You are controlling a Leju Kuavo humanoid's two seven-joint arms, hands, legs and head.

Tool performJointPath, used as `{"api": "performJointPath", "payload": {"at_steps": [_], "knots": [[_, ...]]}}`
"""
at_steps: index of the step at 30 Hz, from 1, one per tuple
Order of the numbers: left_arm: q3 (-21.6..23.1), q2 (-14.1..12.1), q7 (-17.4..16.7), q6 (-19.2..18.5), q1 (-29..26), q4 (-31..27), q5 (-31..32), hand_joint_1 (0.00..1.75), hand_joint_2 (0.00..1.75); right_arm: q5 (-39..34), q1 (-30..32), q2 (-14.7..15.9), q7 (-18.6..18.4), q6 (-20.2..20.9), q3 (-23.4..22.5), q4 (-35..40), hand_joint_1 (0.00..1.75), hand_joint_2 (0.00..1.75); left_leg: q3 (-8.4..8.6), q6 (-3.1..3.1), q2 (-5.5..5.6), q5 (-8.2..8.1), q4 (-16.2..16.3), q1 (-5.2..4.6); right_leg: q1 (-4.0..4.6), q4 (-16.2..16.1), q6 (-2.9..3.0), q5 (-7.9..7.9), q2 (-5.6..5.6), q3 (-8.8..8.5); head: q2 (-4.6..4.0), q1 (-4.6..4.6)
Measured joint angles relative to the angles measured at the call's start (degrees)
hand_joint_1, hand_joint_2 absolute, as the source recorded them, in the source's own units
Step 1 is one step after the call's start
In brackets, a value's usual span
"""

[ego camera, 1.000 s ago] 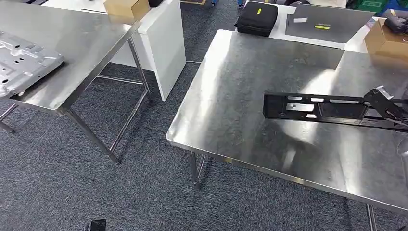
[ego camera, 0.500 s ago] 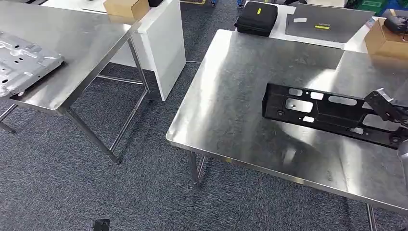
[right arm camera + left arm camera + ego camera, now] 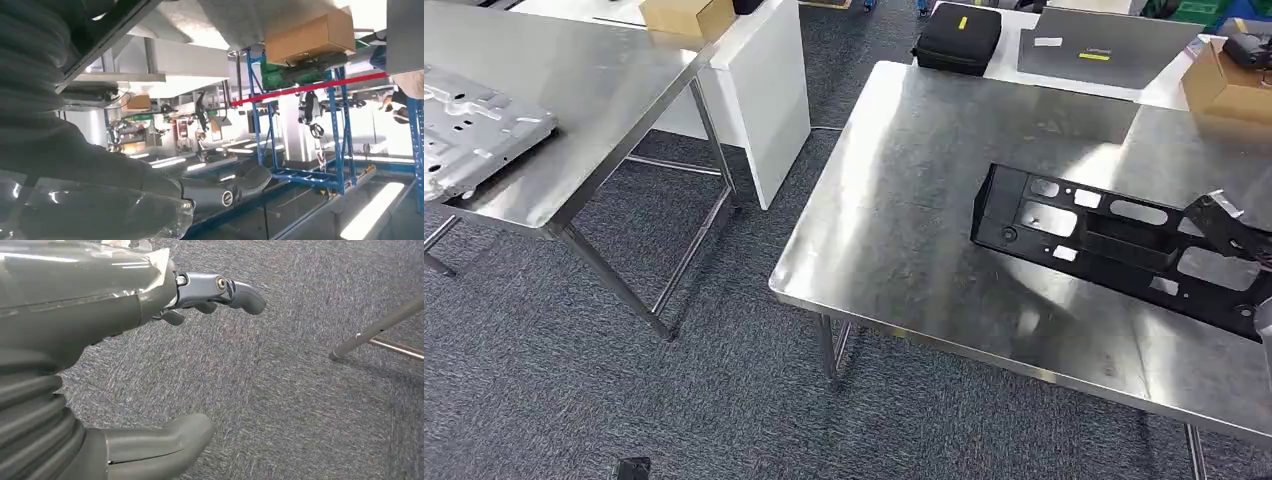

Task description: Take the parts from the cabinet and place them on the table.

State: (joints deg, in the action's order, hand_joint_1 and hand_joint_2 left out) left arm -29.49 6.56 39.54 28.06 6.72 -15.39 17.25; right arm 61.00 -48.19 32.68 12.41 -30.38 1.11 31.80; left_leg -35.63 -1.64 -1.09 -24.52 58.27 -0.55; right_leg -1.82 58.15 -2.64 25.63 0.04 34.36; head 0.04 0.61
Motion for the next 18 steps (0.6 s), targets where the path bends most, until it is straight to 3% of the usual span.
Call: {"api": "performJointPath", "payload": {"at_steps": [7,18], "knots": [[0.2,0.0,0.0,-0.7,0.0,0.0,0.1,0.0,1.75,0.0,0.0,0.4,-0.3,0.9,0.0,0.0,0.0,1.75,0.0,0.0,0.0,0.0,0.0,0.0,0.0,0.0,0.0,0.0,0.0,0.02,0.0,0.04],[1.0,-0.1,0.0,-1.0,0.0,0.0,0.0,0.0,1.75,-1.0,0.0,1.5,-1.6,9.1,0.1,-0.6,0.0,1.75,-0.05,0.0,0.0,0.0,0.0,0.0,0.0,0.0,0.0,0.0,0.0,0.06,0.0,0.02]]}}
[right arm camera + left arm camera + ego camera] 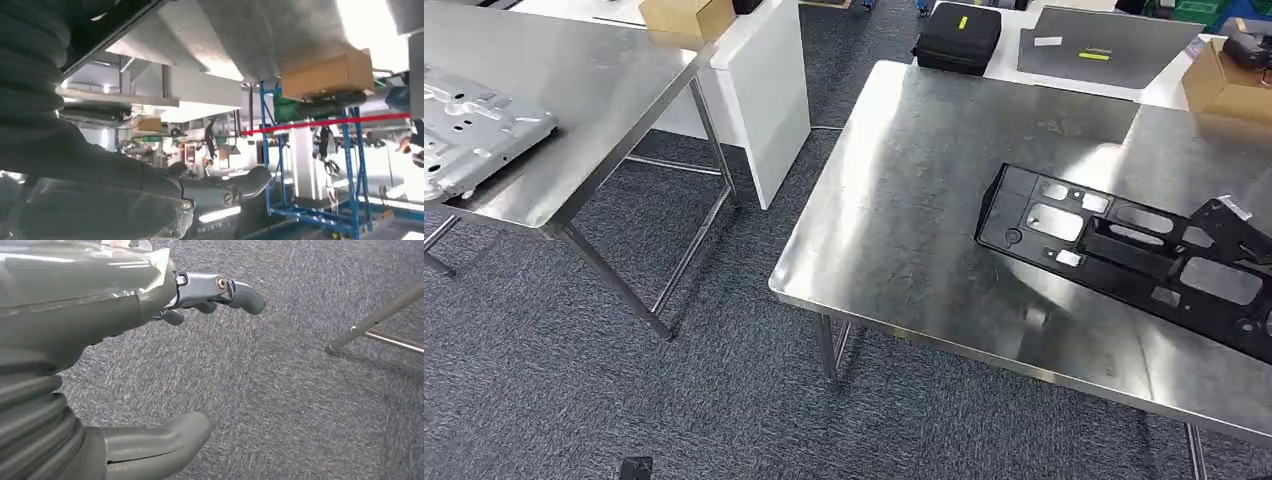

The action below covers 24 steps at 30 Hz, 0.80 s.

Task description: Take the parts from the cabinet and place them on the table.

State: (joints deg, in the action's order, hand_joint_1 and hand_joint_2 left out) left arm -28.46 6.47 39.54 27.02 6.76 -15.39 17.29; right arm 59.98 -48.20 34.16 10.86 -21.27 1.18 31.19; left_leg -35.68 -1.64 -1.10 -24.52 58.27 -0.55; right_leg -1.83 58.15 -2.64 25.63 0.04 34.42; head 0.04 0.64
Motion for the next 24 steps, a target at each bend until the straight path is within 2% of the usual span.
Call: {"api": "performJointPath", "payload": {"at_steps": [7,15,24], "knots": [[0.1,0.0,0.0,0.0,0.0,0.0,-0.1,0.0,1.75,-1.0,-0.1,0.4,-0.8,5.6,0.1,-0.4,0.0,1.75,-0.01,0.0,0.0,0.0,0.0,0.0,0.0,0.0,0.0,0.0,0.0,0.0,0.0,0.0],[0.2,-0.1,0.0,-1.2,0.0,0.0,-1.0,0.0,1.75,-2.8,-1.4,1.4,-1.3,16.4,0.7,-0.8,0.0,1.75,-0.02,0.0,0.0,0.0,0.0,-0.01,0.0,0.0,0.0,0.0,0.0,0.0,0.0,0.0],[0.3,-0.2,0.0,-1.5,0.0,0.0,-1.3,0.0,1.75,-3.8,-3.0,1.9,-0.9,19.0,1.5,-1.5,0.0,1.75,-0.02,0.0,0.0,0.0,0.0,0.0,0.0,0.0,0.0,0.0,0.0,0.01,0.0,0.02]]}}
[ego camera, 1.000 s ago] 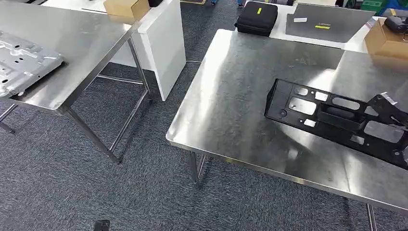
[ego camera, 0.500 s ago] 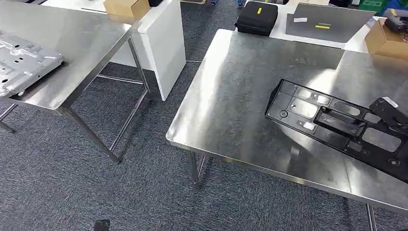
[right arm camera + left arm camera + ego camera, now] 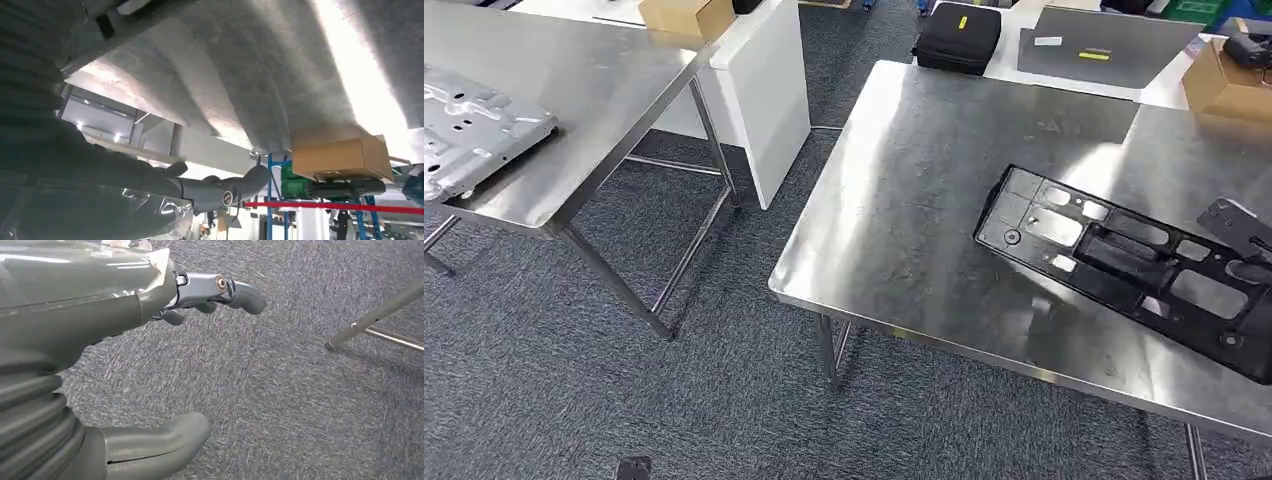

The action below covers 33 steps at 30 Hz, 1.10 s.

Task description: Take the parts from the cabinet and place them on the table.

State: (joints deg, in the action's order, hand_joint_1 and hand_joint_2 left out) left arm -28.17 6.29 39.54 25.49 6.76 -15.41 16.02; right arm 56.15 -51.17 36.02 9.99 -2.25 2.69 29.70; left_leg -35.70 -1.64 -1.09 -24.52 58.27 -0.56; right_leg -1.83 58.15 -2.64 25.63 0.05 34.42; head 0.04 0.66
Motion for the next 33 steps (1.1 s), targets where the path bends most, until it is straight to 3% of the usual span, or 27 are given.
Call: {"api": "performJointPath", "payload": {"at_steps": [23,33], "knots": [[0.1,0.0,0.0,0.5,0.0,0.0,-0.3,0.0,1.75,-0.6,-1.2,0.5,-0.3,-0.3,1.1,-0.2,0.0,1.75,0.0,0.0,0.01,0.0,0.0,0.0,0.0,0.0,0.0,0.0,0.0,0.0,0.0,-0.02],[0.1,0.0,0.0,0.9,-0.1,0.0,-1.0,0.0,1.75,-0.1,-1.9,2.8,-3.7,-8.8,1.5,0.6,0.0,1.75,-0.01,0.0,0.02,0.0,0.0,-0.02,-0.01,0.0,0.0,0.0,0.03,0.0,0.0,-0.02]]}}
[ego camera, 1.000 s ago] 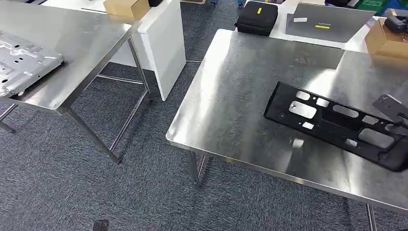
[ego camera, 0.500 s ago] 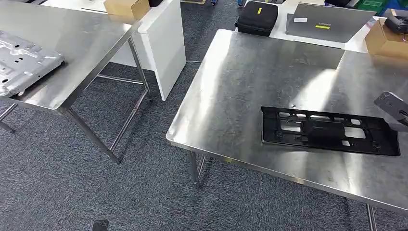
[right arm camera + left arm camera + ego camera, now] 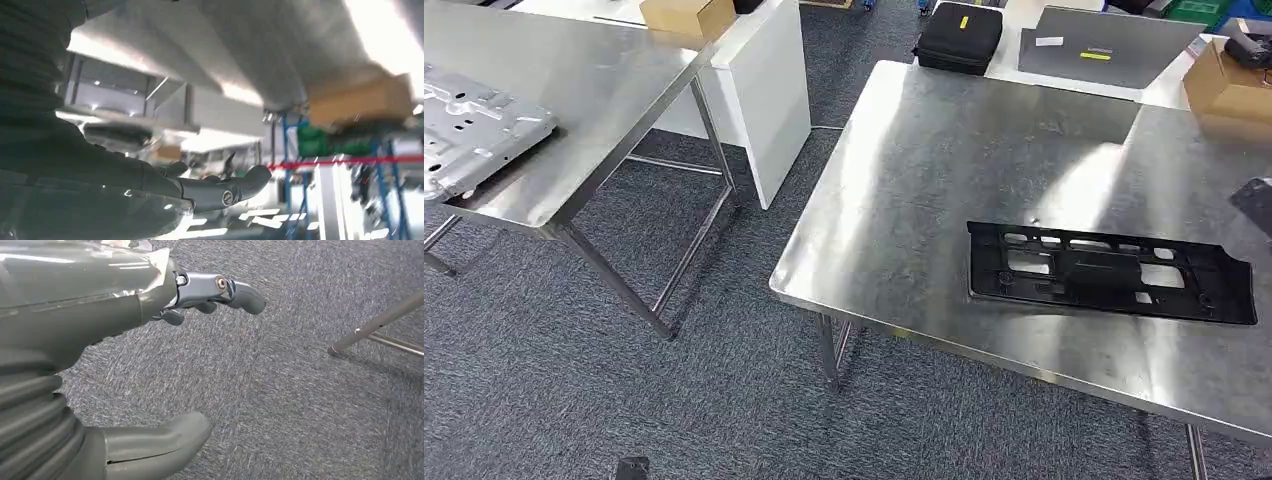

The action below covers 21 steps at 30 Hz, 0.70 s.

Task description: Take the parts from the cabinet and place them on the table.

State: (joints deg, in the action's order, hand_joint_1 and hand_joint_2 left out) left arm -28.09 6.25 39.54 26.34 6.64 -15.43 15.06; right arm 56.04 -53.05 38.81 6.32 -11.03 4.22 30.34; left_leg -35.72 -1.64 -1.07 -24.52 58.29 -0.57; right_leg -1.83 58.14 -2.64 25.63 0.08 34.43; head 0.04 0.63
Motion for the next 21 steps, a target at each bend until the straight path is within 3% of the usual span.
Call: {"api": "performJointPath", "payload": {"at_steps": [7,11,16,21], "knots": [[0.0,0.2,0.0,-0.1,-0.5,-0.1,-0.9,0.0,1.75,-1.5,1.4,5.3,-0.5,-2.9,-1.3,0.9,0.0,1.75,-0.01,-0.18,0.15,-0.12,0.1,0.0,-0.01,0.0,-0.02,0.02,0.04,0.03,0.0,0.0],[0.0,0.4,0.0,-0.1,-1.0,-0.1,-2.0,0.0,1.75,-4.7,7.6,11.5,-0.3,-4.1,-4.7,3.1,0.0,1.75,-0.11,-0.31,0.54,-0.2,0.2,0.0,-0.01,0.0,-0.23,0.15,0.43,-0.04,0.0,0.02],[0.0,1.2,0.0,0.1,-1.7,0.1,-3.7,0.0,1.75,-11.5,25.0,18.2,1.1,-7.8,-16.2,8.2,0.0,1.75,-0.27,-0.56,0.96,-0.4,0.2,0.0,0.01,0.0,-0.6,0.4,0.86,-0.21,0.0,-0.04],[-0.1,2.4,0.0,0.0,-1.7,0.7,-4.9,0.0,1.75,-8.9,41.3,17.3,1.9,-8.8,-31.1,13.9,0.0,1.75,-0.3,-0.8,0.93,-0.61,0.2,-0.17,0.0,-0.1,-0.63,0.42,0.79,-0.22,0.0,0.04]]}}
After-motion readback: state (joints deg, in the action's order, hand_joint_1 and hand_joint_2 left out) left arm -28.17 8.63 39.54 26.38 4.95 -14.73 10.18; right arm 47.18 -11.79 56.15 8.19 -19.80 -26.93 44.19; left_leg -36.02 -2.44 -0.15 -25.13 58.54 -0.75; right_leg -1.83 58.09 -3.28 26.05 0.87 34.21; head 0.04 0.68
